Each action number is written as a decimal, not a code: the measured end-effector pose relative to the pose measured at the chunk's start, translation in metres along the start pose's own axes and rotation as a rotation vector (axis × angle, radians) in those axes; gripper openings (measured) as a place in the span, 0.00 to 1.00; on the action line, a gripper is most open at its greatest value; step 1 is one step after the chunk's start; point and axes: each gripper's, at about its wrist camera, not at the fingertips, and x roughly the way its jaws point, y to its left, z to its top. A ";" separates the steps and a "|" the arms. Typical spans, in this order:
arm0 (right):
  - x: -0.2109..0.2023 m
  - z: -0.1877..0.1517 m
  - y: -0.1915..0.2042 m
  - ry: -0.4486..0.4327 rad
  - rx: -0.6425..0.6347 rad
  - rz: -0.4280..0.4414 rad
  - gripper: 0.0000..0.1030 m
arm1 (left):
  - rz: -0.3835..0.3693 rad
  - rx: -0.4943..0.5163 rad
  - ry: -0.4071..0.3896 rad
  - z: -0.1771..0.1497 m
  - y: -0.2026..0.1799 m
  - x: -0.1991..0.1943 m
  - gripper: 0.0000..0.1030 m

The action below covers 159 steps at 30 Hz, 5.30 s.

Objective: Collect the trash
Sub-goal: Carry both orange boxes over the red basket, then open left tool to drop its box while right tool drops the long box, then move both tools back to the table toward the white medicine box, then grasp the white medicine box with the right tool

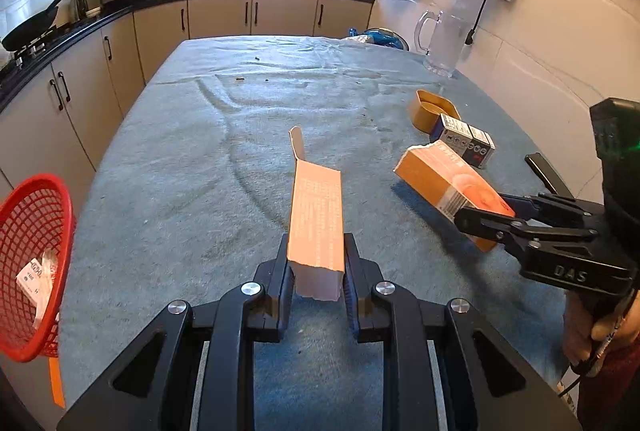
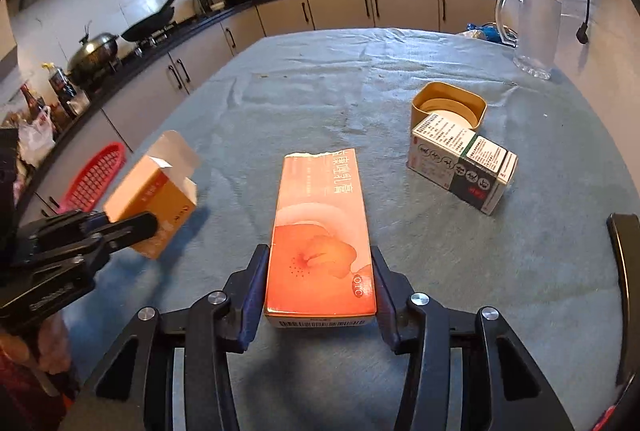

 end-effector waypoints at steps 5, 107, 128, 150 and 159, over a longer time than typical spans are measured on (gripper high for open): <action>-0.004 -0.002 0.010 -0.006 0.009 0.025 0.50 | 0.026 -0.008 -0.019 -0.004 0.005 -0.011 0.20; 0.159 0.083 0.295 0.256 -0.144 0.364 0.51 | 0.308 -0.382 -0.081 -0.065 0.261 -0.081 0.36; 0.064 0.080 0.137 0.090 0.027 0.305 0.51 | 0.247 -0.232 -0.109 -0.033 0.170 -0.088 0.44; 0.021 0.064 -0.118 0.034 0.360 0.127 0.58 | 0.094 0.025 0.006 -0.007 0.018 -0.019 0.46; 0.038 0.062 -0.075 0.078 0.097 -0.070 0.58 | 0.070 0.018 0.029 -0.001 0.015 -0.009 0.46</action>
